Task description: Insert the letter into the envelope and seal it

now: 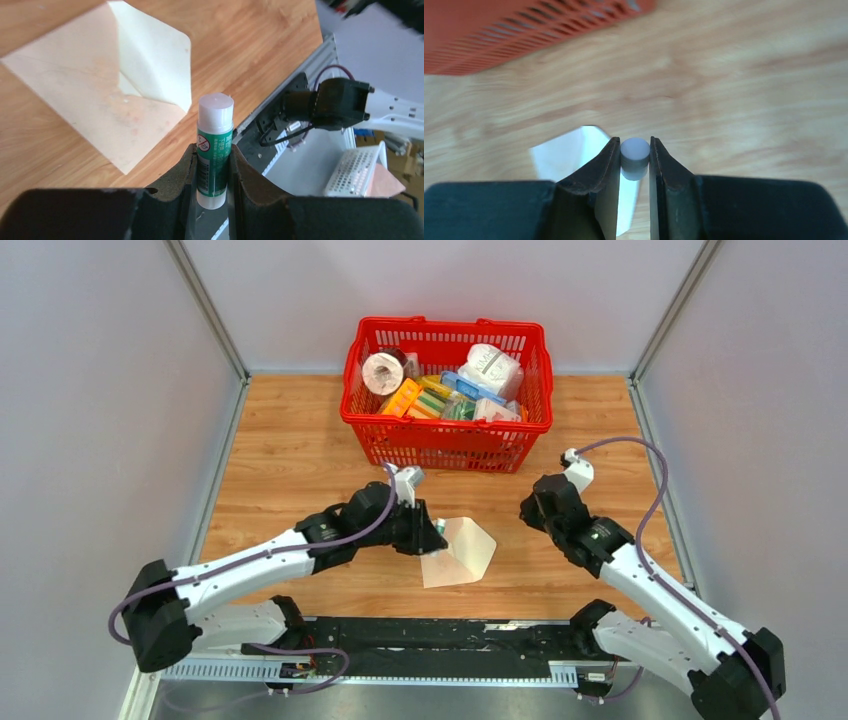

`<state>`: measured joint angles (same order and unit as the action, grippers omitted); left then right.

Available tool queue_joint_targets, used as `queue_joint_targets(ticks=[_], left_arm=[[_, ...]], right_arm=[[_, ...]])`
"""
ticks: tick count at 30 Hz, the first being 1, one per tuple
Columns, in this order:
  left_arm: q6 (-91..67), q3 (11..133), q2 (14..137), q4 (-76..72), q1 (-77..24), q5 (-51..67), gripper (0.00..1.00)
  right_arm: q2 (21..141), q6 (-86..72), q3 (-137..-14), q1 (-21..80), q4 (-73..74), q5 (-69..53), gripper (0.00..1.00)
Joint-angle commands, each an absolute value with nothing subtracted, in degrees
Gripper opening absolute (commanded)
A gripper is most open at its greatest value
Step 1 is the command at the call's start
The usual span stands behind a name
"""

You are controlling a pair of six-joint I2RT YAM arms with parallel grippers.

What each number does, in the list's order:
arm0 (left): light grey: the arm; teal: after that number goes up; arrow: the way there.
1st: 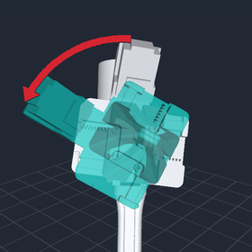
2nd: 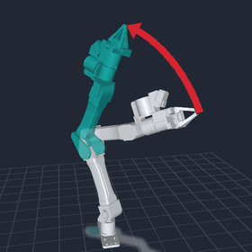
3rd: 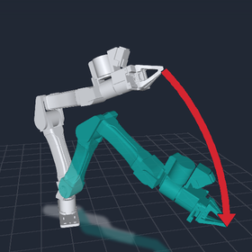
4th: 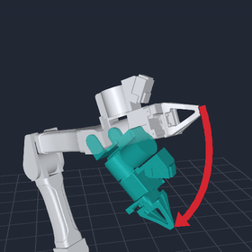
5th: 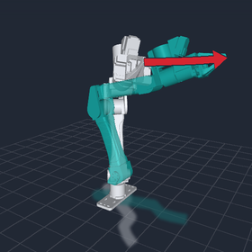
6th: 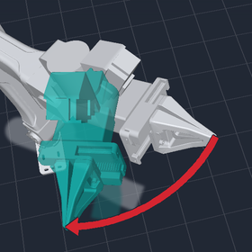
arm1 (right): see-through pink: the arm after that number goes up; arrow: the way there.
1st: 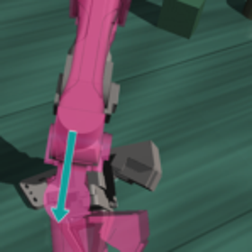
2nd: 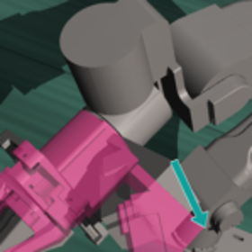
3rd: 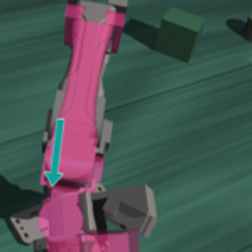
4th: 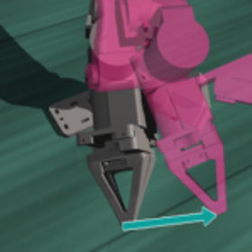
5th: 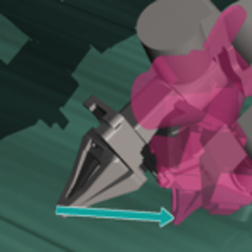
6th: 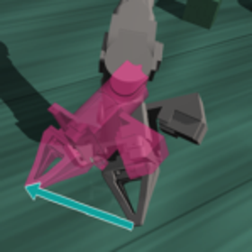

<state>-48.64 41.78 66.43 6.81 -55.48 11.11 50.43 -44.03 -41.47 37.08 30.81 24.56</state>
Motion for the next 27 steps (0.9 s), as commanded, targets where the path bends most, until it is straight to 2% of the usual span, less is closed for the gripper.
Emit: queue_joint_targets(ticks=[1, 7, 16, 19, 27], left_arm=[[-45.53, 46.58, 57.49, 16.86, -52.74, 1.51, 0.00], [-43.16, 48.69, 49.66, 24.60, -49.92, -1.74, 0.00], [-42.89, 50.01, 45.79, 27.86, -49.83, -4.04, 0.00], [-43.07, 49.75, 45.27, 27.95, -49.83, -3.96, 0.00], [-43.86, 48.87, 45.61, 26.90, -49.83, -2.90, 0.00]], right_arm=[[53.42, -46.58, -34.21, 30.08, 27.26, 21.89, 0.11], [64.84, -43.34, -34.01, 21.89, 22.42, 19.07, 0.09], [76.29, -40.70, -36.83, 19.51, 20.74, 17.58, 0.08], [76.46, -40.34, -36.74, 19.69, 20.83, 17.93, 0.13], [76.64, -40.87, -35.68, 19.60, 20.65, 16.09, 0.33]])
